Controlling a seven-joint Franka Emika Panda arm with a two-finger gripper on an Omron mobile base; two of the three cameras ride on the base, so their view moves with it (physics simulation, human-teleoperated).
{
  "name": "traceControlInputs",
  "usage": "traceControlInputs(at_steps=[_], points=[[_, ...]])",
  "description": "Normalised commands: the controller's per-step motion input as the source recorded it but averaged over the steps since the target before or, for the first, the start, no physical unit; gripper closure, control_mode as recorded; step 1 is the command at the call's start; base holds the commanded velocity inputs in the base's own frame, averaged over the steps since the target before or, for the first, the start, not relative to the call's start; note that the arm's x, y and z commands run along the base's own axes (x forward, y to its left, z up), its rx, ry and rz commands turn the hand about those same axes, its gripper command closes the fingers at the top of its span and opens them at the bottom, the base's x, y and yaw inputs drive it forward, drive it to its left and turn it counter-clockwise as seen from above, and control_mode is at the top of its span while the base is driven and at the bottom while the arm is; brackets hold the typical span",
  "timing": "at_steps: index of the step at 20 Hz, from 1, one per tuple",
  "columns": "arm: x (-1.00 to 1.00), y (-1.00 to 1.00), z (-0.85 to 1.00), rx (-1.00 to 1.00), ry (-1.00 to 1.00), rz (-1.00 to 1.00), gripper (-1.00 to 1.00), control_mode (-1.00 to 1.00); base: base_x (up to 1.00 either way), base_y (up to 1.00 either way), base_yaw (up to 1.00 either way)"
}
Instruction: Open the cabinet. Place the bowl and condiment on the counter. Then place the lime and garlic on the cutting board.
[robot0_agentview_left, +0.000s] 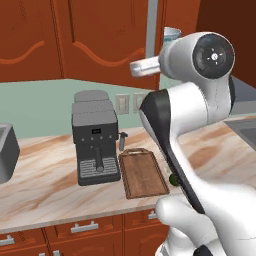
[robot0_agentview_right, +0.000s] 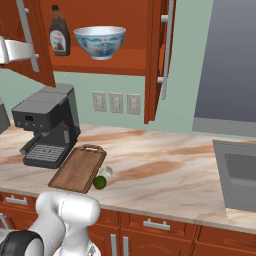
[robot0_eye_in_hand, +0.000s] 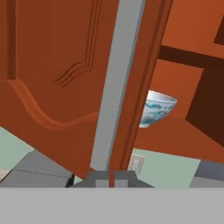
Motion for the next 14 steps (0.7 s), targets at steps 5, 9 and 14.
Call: traceControlInputs(at_steps=[5,9,14], points=[[-0.40,-0.38,0.11,0.03,-0.11,0.05,-1.00,-1.00,0.00,0.00,0.00],[-0.40,-0.80,0.16,0.15,-0.16,0.10,-1.00,-1.00,0.00,0.00,0.00],[-0.29,-0.67,0.10,0.15,-0.15,0.06,-1.00,-1.00,0.00,0.00,0.00]])
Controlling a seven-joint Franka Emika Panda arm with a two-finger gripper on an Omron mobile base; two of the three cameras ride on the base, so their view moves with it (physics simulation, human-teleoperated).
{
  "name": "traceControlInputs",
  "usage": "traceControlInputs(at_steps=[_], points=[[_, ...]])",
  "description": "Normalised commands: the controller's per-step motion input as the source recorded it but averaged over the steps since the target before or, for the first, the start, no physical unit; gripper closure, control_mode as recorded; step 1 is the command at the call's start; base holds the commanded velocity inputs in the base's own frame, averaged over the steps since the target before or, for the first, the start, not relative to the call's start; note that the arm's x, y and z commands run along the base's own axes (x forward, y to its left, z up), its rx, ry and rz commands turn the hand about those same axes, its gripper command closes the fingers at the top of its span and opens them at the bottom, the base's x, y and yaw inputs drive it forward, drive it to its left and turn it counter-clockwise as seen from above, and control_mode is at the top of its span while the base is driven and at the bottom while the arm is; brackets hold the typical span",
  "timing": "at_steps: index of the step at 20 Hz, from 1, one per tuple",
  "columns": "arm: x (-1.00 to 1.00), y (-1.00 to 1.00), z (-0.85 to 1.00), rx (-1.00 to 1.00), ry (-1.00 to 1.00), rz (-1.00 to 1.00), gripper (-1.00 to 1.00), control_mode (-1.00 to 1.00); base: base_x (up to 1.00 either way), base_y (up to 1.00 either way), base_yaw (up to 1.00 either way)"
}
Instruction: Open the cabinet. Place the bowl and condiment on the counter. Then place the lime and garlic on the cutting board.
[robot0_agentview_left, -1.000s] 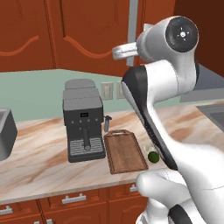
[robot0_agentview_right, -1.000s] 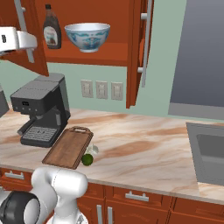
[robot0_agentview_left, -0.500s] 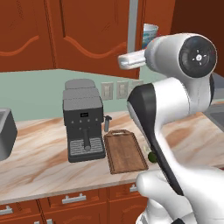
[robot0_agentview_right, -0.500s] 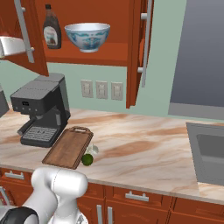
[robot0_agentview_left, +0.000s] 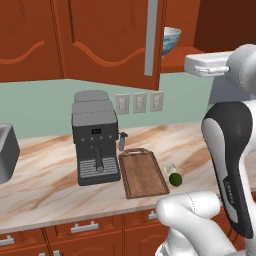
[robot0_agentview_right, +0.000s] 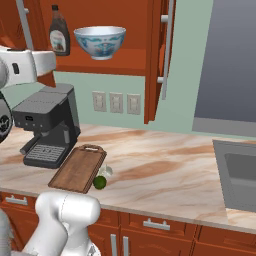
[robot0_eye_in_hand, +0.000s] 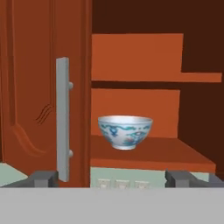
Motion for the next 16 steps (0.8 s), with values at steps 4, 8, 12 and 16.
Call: traceControlInputs(at_steps=[4,8,12,16], points=[[-0.06,-0.36,0.00,0.10,-0.08,0.06,-1.00,-1.00,0.00,0.00,0.00],[-0.04,-0.40,0.00,0.15,0.00,0.04,-1.00,-1.00,0.00,0.00,0.00],[0.00,-0.30,0.02,0.16,0.03,0.00,-1.00,-1.00,0.00,0.00,0.00],[0.01,-0.25,0.02,0.16,0.07,0.00,-1.00,-1.00,0.00,0.00,0.00]])
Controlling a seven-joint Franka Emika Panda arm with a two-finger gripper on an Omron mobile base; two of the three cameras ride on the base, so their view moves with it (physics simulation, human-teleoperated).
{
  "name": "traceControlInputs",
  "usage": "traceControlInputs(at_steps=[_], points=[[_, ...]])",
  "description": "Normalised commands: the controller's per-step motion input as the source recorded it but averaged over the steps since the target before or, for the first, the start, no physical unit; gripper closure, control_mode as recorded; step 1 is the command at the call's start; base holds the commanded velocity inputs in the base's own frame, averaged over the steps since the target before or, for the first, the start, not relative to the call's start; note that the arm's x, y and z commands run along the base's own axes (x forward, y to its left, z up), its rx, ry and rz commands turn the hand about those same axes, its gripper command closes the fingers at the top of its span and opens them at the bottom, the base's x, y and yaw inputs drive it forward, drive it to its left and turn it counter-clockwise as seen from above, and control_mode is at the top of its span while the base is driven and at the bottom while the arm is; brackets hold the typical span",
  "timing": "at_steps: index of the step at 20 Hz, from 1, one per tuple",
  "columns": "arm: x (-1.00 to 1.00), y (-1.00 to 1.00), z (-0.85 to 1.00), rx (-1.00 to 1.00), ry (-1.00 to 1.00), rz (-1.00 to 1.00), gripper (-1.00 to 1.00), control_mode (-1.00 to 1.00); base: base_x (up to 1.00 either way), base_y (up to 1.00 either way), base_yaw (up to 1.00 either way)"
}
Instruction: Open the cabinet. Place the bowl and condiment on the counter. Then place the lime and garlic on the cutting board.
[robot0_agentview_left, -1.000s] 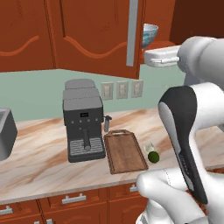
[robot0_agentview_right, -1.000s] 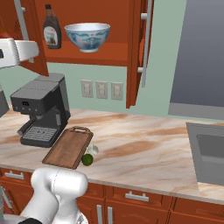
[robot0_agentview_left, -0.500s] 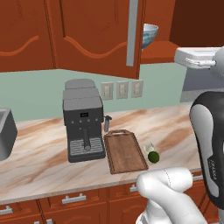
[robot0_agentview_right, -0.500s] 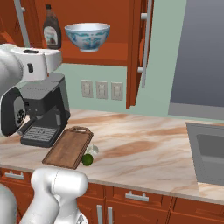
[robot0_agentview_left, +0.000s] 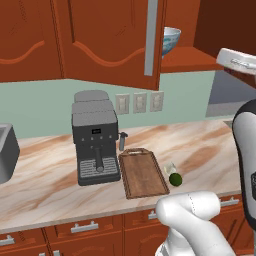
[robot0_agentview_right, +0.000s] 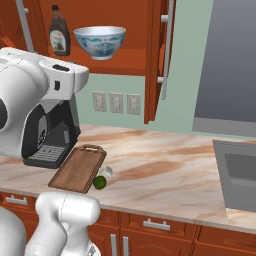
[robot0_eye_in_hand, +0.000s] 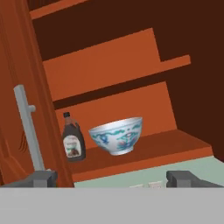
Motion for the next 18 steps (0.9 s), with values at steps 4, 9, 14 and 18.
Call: traceControlInputs(at_steps=[4,9,14,18], points=[[0.17,-0.02,0.00,0.10,0.05,-0.02,-1.00,-1.00,0.00,0.00,0.00],[0.19,-0.03,0.00,0.12,0.06,0.00,-1.00,-1.00,0.00,0.00,0.00],[0.20,-0.08,0.00,0.16,0.06,0.00,-1.00,-1.00,0.00,0.00,0.00],[0.31,-0.01,0.00,0.15,0.05,0.00,-1.00,-1.00,0.00,0.00,0.00]])
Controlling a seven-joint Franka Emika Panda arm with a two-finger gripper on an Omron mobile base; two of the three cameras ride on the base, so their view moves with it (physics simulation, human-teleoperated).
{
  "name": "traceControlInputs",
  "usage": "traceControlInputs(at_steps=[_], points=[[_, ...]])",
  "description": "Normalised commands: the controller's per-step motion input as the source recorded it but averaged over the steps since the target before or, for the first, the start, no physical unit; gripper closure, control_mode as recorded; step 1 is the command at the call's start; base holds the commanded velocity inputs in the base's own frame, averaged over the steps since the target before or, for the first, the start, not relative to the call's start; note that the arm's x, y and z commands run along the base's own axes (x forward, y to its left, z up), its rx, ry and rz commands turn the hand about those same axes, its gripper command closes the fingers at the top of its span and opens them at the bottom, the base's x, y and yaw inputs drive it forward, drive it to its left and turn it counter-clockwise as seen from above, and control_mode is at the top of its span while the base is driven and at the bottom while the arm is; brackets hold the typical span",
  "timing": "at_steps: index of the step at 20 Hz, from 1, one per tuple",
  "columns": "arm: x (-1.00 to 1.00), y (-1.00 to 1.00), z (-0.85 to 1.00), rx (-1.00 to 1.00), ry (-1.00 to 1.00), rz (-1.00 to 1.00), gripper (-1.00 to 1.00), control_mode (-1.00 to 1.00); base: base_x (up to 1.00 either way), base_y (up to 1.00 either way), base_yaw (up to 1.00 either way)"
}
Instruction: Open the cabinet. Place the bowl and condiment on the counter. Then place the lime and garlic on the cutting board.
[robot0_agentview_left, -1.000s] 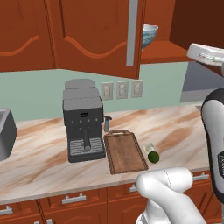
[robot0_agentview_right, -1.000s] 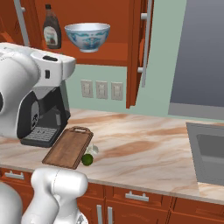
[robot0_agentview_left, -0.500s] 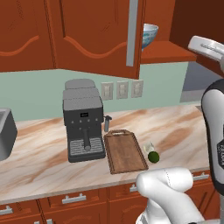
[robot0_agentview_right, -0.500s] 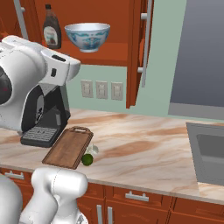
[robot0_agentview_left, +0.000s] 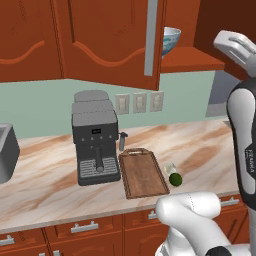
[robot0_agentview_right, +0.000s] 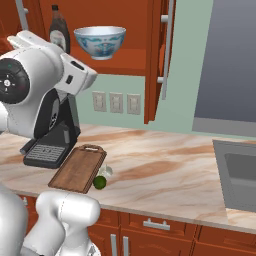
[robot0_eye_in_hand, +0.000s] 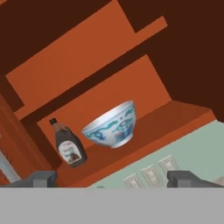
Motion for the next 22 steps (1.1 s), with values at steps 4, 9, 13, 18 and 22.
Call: traceControlInputs(at_steps=[4,9,13,18,22], points=[[0.33,0.00,-0.08,0.11,0.07,0.00,-1.00,-1.00,0.00,0.00,0.00],[0.20,0.00,-0.31,0.06,0.15,0.00,-1.00,-1.00,0.00,0.00,0.00],[0.33,0.05,-0.16,0.07,0.10,0.00,-1.00,-1.00,0.00,0.00,0.00],[0.36,0.13,-0.05,0.09,0.09,0.00,-1.00,-1.00,0.00,0.00,0.00],[0.33,0.20,-0.07,0.10,0.11,0.01,-1.00,-1.00,0.00,0.00,0.00]])
